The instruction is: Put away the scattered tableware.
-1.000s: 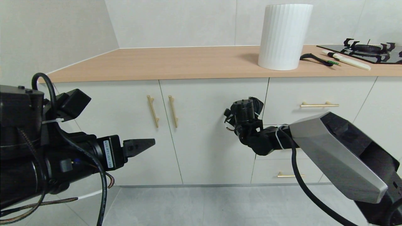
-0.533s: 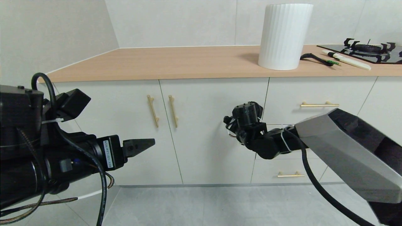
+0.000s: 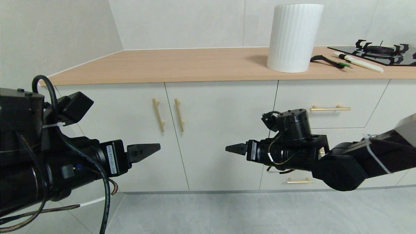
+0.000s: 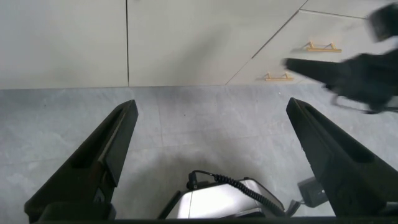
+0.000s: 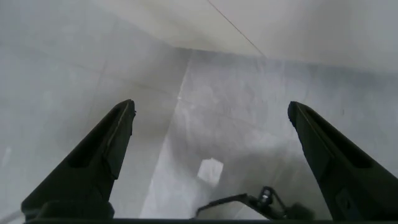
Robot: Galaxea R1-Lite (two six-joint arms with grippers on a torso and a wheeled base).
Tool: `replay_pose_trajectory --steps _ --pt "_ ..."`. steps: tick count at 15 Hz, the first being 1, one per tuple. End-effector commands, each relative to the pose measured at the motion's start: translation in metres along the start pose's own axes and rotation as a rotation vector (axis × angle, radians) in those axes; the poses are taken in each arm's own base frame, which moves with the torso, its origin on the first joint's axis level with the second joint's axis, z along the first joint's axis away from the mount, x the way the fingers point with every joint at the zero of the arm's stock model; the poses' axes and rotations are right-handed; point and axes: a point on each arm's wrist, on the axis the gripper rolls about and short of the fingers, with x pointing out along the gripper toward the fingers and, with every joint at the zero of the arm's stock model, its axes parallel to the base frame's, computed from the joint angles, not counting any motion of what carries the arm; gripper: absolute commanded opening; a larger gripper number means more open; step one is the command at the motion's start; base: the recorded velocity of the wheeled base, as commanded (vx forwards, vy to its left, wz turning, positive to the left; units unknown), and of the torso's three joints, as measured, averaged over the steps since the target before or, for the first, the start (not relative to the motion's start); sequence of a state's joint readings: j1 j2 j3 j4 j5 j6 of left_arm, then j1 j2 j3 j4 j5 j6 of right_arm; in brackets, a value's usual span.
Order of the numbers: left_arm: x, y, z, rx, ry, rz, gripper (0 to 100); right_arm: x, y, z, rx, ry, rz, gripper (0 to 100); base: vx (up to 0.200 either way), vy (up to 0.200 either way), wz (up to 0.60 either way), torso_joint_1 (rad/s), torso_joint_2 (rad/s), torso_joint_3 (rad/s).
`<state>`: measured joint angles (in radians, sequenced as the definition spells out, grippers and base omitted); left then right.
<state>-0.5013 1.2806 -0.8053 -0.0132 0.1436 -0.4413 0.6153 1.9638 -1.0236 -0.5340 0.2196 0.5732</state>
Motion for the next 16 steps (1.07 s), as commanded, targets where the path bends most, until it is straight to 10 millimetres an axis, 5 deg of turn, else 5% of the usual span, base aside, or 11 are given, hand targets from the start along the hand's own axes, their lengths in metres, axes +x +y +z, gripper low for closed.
replay_pose_trajectory --steps 1,5,8,14,16 --pt "-0.004 0.000 0.002 -0.003 -0.014 -0.006 100 -0.040 0.018 0.004 -0.072 -0.043 0.054 100 0.000 0.000 0.00 0.000 0.00 0.000" --pt "-0.022 0.000 0.008 -0.002 -0.076 -0.035 100 -0.104 0.034 0.006 -0.193 -0.153 0.048 100 0.000 0.000 0.00 0.000 0.00 0.000" --pt "-0.050 0.000 0.018 0.020 -0.176 -0.076 100 -0.176 0.043 0.001 -0.214 -0.353 -0.052 100 0.000 0.000 0.00 0.000 0.00 0.000" --pt "-0.113 0.022 0.011 0.172 -0.378 -0.024 100 -0.314 0.037 -0.047 -0.338 -0.597 -0.298 100 0.000 0.000 0.00 0.000 0.00 0.000" --pt "-0.133 0.026 0.005 0.171 -0.437 -0.041 100 -0.339 0.026 -0.063 -0.326 -0.653 -0.450 100 0.000 0.000 0.00 0.000 0.00 0.000"
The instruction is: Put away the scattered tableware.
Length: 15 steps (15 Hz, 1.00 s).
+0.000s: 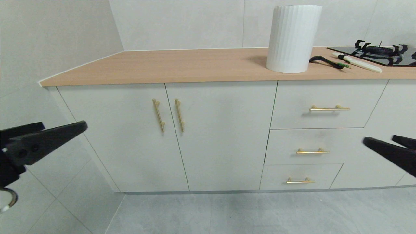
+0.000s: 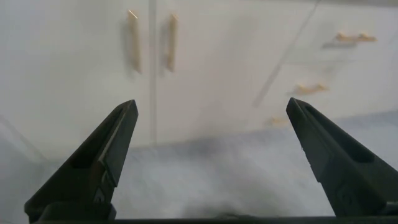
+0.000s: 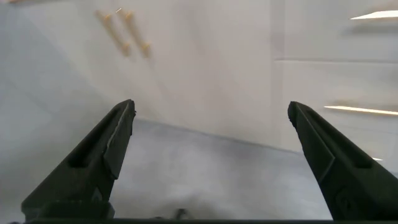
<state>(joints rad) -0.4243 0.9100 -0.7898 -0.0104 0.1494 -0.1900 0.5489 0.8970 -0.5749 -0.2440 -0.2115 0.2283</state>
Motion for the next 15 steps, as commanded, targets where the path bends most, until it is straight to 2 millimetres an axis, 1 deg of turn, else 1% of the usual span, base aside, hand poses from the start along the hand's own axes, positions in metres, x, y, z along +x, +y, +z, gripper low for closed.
replay_pose_trajectory --steps 1,3,5,6,7,9,10,11,12,13,14,15 --pt "-0.039 0.007 -0.001 -0.007 -0.111 -0.005 100 -0.074 -0.024 -0.008 -0.026 -0.175 -0.176 100 0.000 0.000 0.00 0.000 0.00 0.000" --pt "-0.059 0.013 -0.010 -0.012 -0.158 0.026 100 -0.096 -0.026 -0.013 -0.035 -0.244 -0.226 100 0.000 0.000 0.00 0.000 0.00 0.000" --pt "-0.081 0.018 -0.023 -0.013 -0.217 0.045 100 -0.116 -0.025 -0.019 -0.110 -0.309 -0.311 100 0.000 0.000 0.00 0.000 0.00 0.000" --pt "-0.096 0.021 -0.032 -0.001 -0.265 0.073 100 -0.128 -0.023 -0.023 -0.139 -0.352 -0.343 100 0.000 0.000 0.00 0.000 0.00 0.000" --pt "-0.107 0.022 -0.037 0.008 -0.301 0.088 100 -0.134 -0.022 -0.025 -0.149 -0.375 -0.365 100 0.000 0.000 0.00 0.000 0.00 0.000" --pt "-0.137 0.023 -0.054 0.017 -0.412 0.106 100 -0.153 -0.016 -0.040 -0.160 -0.428 -0.447 100 0.000 0.000 0.00 0.000 0.00 0.000" --pt "-0.140 0.023 -0.057 0.019 -0.423 0.108 100 -0.156 -0.015 -0.042 -0.161 -0.436 -0.450 100 0.000 0.000 0.00 0.000 0.00 0.000" --pt "-0.159 0.023 -0.074 0.058 -0.455 0.117 100 -0.172 -0.013 -0.055 -0.174 -0.464 -0.458 100 0.000 0.000 0.00 0.000 0.00 0.000" --pt "-0.166 0.024 -0.080 0.078 -0.467 0.123 100 -0.175 -0.012 -0.058 -0.189 -0.467 -0.464 100 0.000 0.000 0.00 0.000 0.00 0.000" --pt "-0.173 0.021 -0.084 0.078 -0.495 0.166 100 -0.177 -0.009 -0.063 -0.202 -0.476 -0.497 100 0.000 0.000 0.00 0.000 0.00 0.000" --pt "-0.172 0.021 -0.085 0.070 -0.498 0.203 100 -0.178 -0.009 -0.067 -0.204 -0.478 -0.504 100 0.000 0.000 0.00 0.000 0.00 0.000" --pt "-0.172 0.020 -0.085 0.049 -0.504 0.258 100 -0.173 -0.013 -0.079 -0.206 -0.439 -0.517 100 0.000 0.000 0.00 0.000 0.00 0.000"
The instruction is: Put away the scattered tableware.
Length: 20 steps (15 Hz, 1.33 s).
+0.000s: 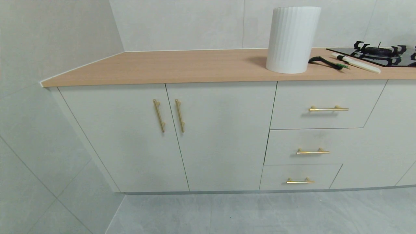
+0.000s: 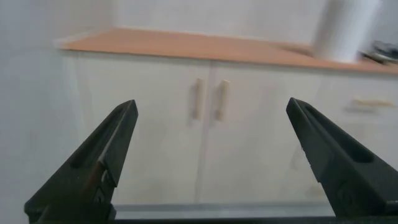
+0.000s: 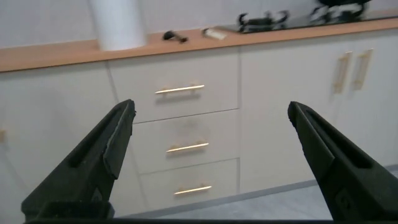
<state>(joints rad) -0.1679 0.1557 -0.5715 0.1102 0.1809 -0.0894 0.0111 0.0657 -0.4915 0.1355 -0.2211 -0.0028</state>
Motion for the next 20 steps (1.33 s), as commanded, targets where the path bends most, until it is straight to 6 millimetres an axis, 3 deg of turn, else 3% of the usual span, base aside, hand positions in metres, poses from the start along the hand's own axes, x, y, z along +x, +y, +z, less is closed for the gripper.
replay_pose_trajectory --steps 1,3,5,9,11,12,13,20 --pt "-0.013 -0.001 -0.002 0.002 -0.056 0.054 100 -0.006 0.000 -0.017 -0.011 -0.003 -0.017 100 0.000 0.000 0.00 0.000 0.00 0.000" --pt "-0.015 -0.005 -0.004 0.018 -0.063 0.096 100 -0.005 0.000 -0.018 -0.001 -0.020 -0.017 100 0.000 0.000 0.00 0.000 0.00 0.000" --pt "-0.023 -0.009 -0.018 0.038 -0.073 0.083 100 -0.002 0.001 -0.028 0.010 0.013 -0.012 100 0.000 0.000 0.00 0.000 0.00 0.000" --pt "-0.011 -0.005 -0.069 0.074 0.088 0.039 100 0.010 0.005 -0.069 -0.005 0.131 0.091 100 0.000 0.000 0.00 0.000 0.00 0.000" --pt "-0.003 0.001 -0.112 0.124 0.234 0.020 100 0.015 0.008 -0.091 -0.008 0.153 0.168 100 0.000 0.000 0.00 0.000 0.00 0.000" --pt "-0.002 0.001 -0.118 0.125 0.248 0.017 100 0.015 0.008 -0.095 -0.008 0.162 0.177 100 0.000 0.000 0.00 0.000 0.00 0.000" --pt "0.000 0.004 -0.139 0.122 0.285 -0.010 100 0.016 0.009 -0.111 -0.012 0.202 0.204 100 0.000 0.000 0.00 0.000 0.00 0.000" --pt "0.001 0.004 -0.145 0.119 0.285 -0.019 100 0.016 0.011 -0.119 -0.009 0.239 0.269 100 0.000 0.000 0.00 0.000 0.00 0.000"
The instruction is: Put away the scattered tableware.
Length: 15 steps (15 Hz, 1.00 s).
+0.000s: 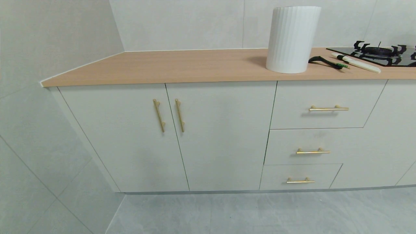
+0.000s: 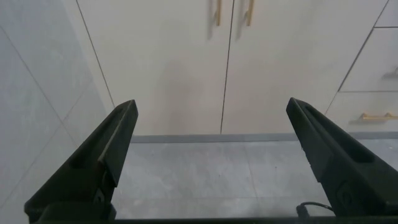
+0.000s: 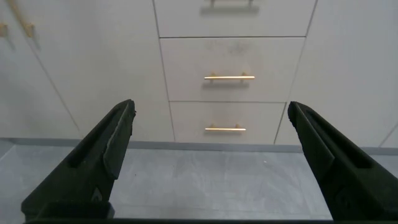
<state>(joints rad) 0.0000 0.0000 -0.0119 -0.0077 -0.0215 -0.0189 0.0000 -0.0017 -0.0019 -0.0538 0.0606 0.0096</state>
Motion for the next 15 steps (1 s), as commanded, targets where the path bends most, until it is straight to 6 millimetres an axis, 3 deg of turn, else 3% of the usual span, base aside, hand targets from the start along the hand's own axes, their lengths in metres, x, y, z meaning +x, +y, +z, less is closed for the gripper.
replay_pose_trajectory --steps 1,8,11,15 --pt "0.0001 0.0001 -0.0003 -0.006 0.001 0.006 100 0.0004 -0.0001 -0.0011 -0.001 0.011 0.001 100 0.000 0.000 0.00 0.000 0.00 0.000" --pt "0.0002 0.0012 -0.0003 -0.070 -0.005 0.052 100 0.0001 -0.0002 -0.0057 -0.011 0.054 -0.004 100 0.000 0.000 0.00 0.000 0.00 0.000" --pt "0.0012 0.0004 -0.0042 0.063 0.026 0.010 100 0.0001 -0.0002 -0.0057 -0.011 0.054 -0.004 100 0.000 0.000 0.00 0.000 0.00 0.000" --pt "0.0011 -0.0001 -0.0042 0.038 0.024 -0.014 100 0.0001 -0.0002 -0.0057 -0.011 0.054 -0.004 100 0.000 0.000 0.00 0.000 0.00 0.000"
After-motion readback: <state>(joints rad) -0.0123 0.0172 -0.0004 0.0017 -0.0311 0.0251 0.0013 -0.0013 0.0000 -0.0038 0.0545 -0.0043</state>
